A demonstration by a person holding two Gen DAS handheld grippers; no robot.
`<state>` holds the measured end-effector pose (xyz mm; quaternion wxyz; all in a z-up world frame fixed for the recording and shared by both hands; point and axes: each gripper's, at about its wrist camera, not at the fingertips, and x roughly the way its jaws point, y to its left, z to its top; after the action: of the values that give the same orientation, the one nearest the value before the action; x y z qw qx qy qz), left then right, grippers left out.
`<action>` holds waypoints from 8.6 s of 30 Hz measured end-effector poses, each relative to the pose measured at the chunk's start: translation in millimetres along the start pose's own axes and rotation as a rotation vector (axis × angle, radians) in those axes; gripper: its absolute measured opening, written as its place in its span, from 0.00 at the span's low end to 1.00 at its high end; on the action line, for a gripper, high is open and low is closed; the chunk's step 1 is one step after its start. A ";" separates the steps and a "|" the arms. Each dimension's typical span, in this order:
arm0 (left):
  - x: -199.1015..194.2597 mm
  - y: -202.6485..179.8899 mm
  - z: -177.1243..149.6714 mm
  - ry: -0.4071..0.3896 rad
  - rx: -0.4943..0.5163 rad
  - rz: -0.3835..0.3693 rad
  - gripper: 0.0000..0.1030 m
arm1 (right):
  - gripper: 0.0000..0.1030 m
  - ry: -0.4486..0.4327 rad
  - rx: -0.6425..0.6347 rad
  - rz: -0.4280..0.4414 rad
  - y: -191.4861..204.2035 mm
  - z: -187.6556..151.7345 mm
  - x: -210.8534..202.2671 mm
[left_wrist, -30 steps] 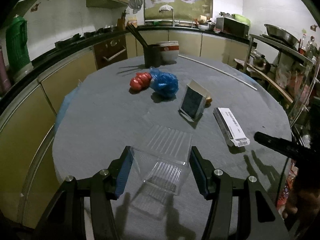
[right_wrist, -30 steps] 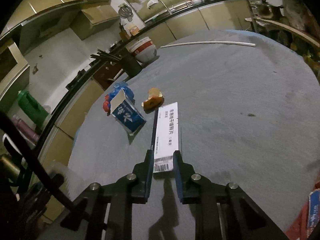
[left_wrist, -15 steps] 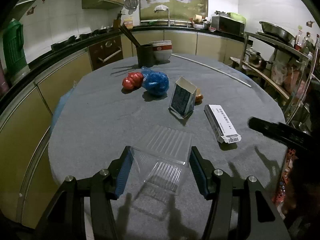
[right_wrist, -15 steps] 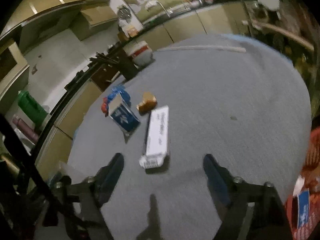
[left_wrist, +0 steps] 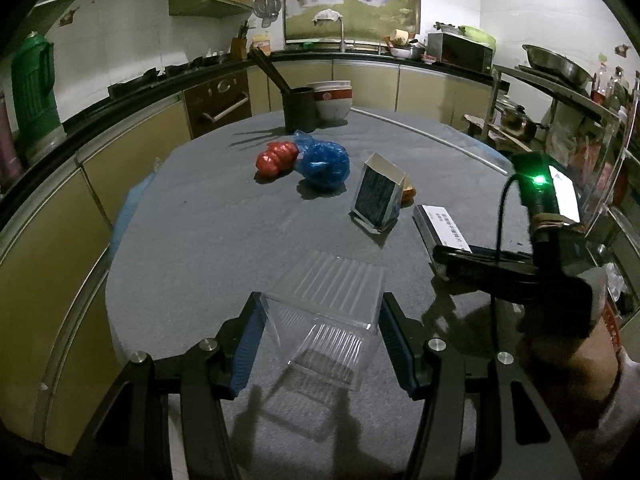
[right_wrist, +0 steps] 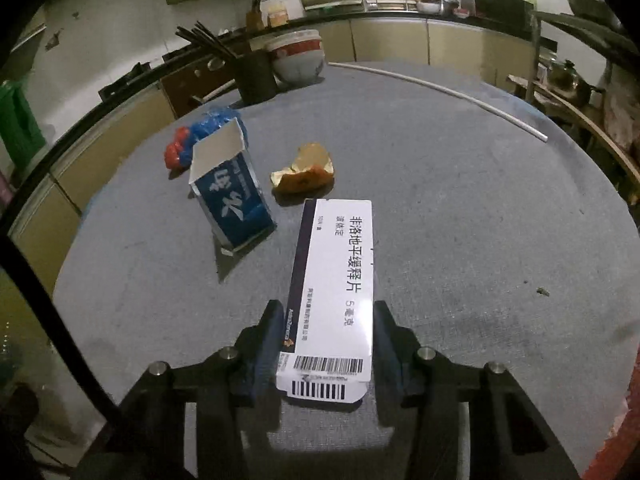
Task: Collect trash
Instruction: 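Grasp the white medicine box with the right tool, then carry the white medicine box over the red basket with the right tool, then lower the clear tray into the basket with left tool while right tool lowers the medicine box, then open both tools to drop the tray and medicine box into the basket, then move both tools back toward the remaining items on the table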
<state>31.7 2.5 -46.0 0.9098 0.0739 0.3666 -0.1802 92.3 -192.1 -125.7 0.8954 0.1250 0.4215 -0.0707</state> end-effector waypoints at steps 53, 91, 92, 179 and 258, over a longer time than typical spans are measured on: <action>10.6 -367.4 -16.4 0.100 0.518 -0.482 0.58 | 0.46 -0.238 0.643 -0.026 -329.4 -215.5 -193.9; 9.6 -398.8 -44.4 0.021 0.676 -0.348 0.58 | 0.46 -0.269 0.679 0.011 -333.7 -223.9 -195.7; 9.8 -398.6 -44.5 0.020 0.678 -0.345 0.58 | 0.46 -0.269 0.678 0.012 -332.9 -223.5 -195.8; -118.9 -147.5 -38.1 -0.160 0.248 -0.093 0.75 | 0.57 -0.373 0.413 0.084 -207.7 -205.3 -272.1; -94.5 -171.9 -75.5 -0.076 0.273 0.114 0.75 | 0.57 -0.443 0.360 0.062 -232.1 -234.0 -316.5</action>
<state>-145.3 -110.4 -35.3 0.9132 0.2107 0.2993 -0.1793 -334.8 -341.6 -63.0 0.9309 0.2761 0.1922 -0.1426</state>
